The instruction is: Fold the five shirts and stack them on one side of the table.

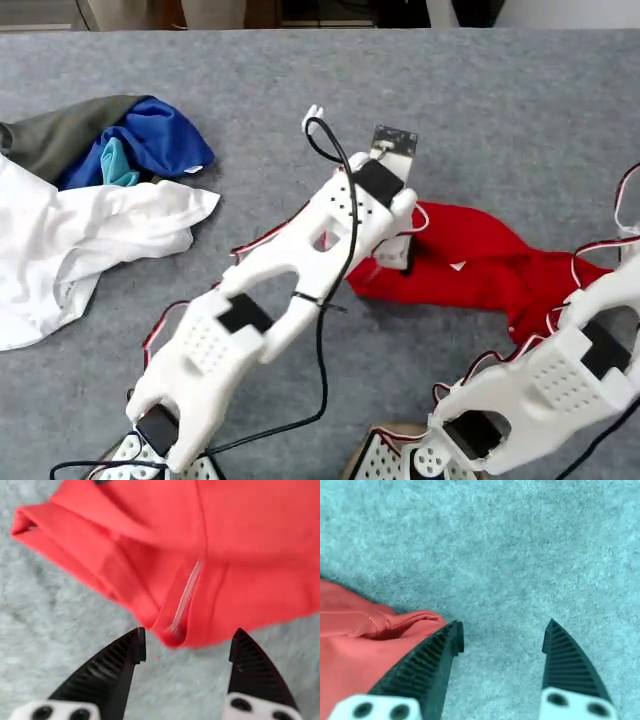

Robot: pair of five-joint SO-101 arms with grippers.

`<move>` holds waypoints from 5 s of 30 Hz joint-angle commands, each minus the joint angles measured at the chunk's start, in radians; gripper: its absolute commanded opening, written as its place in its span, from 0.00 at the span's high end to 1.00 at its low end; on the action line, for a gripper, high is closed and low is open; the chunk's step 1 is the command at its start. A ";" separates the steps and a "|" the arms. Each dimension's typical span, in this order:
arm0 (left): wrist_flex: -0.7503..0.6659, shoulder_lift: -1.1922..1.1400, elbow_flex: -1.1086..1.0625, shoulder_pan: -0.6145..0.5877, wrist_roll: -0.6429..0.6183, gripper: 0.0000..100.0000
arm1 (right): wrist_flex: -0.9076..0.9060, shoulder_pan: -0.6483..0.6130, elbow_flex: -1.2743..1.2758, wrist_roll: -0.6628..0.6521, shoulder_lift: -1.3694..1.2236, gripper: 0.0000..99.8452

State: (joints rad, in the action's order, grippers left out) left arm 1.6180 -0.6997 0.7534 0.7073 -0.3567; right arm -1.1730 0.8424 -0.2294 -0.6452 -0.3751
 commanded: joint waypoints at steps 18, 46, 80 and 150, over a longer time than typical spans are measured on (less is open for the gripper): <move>0.144 -0.194 0.394 -0.095 0.069 0.98 | -0.451 -0.506 -0.170 0.008 0.008 0.73; 0.097 0.917 -0.769 -0.371 0.404 0.98 | -0.204 -0.740 -0.074 0.170 -0.254 1.00; 0.094 1.168 -1.286 -0.813 0.841 0.98 | -0.614 -0.783 -0.323 0.120 -0.021 0.77; 0.054 1.773 -1.548 -0.861 0.925 0.98 | -0.288 -0.858 -0.182 -0.037 -0.087 0.66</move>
State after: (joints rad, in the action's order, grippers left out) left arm 1.6747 1.0633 -0.7994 -0.1412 0.5654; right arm -1.5643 0.0859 -0.3613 -0.7541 -0.4350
